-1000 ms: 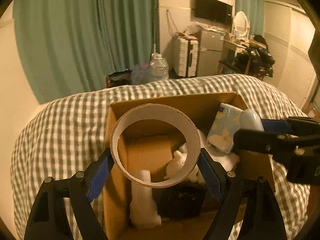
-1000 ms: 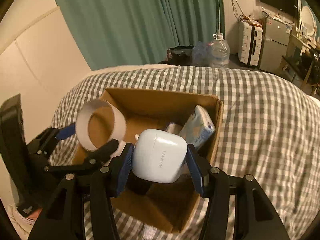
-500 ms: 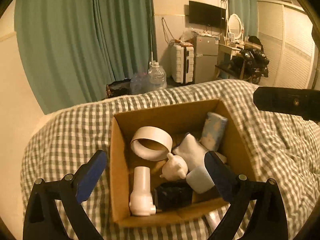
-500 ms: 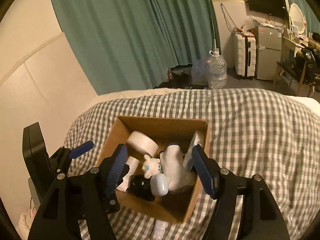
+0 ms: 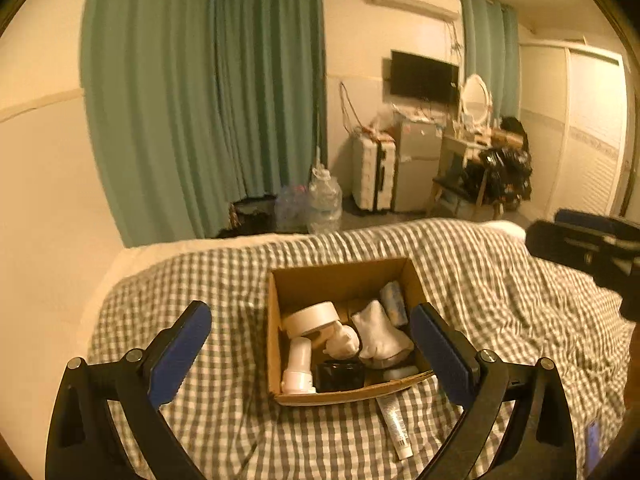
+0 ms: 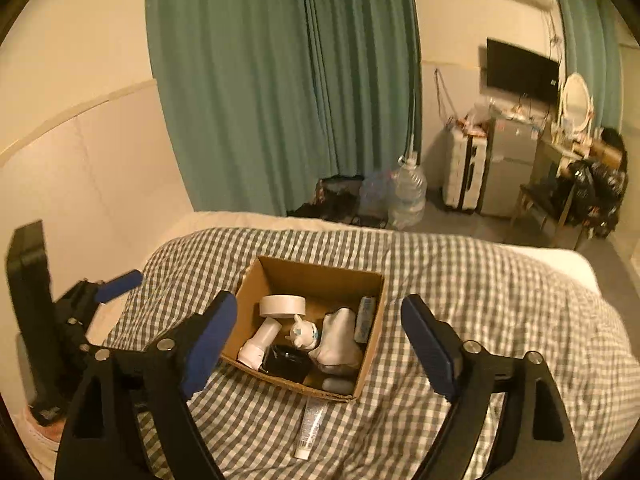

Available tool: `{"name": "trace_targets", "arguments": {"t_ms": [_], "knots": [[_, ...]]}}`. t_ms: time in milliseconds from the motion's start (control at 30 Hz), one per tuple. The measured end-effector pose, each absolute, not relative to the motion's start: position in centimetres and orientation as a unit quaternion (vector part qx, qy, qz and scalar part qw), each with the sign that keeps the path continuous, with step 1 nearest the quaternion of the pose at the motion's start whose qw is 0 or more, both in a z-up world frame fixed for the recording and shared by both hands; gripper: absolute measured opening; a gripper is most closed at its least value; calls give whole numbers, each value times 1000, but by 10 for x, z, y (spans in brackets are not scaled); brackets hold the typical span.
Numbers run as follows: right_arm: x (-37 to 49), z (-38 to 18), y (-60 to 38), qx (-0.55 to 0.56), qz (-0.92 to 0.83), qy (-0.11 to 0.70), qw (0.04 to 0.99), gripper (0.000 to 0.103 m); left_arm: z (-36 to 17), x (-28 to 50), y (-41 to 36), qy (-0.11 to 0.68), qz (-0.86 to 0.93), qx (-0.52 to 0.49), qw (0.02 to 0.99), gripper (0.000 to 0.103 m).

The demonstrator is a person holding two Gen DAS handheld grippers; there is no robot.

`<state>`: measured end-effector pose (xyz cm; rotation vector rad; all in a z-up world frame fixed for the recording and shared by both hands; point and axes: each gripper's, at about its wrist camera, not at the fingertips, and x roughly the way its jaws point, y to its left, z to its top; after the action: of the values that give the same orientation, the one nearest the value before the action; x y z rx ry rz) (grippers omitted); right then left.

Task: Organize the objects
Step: 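Drop the tape roll and earbud case into the box with both grippers, then lower the right gripper onto the white tube in front of the box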

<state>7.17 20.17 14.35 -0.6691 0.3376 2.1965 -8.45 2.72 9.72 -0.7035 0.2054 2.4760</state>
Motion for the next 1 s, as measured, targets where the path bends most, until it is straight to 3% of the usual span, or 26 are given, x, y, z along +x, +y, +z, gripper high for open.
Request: {"name": "trace_targets", "arguments": {"t_ms": [367,1000], "knots": [[89,169,142,-248,874,74,410,93,117,-53,-17,55,933,-257,246,103],[69,58,143,-286,858,102,414,93,17,-52,-19,48,937,-288,190,103]]}}
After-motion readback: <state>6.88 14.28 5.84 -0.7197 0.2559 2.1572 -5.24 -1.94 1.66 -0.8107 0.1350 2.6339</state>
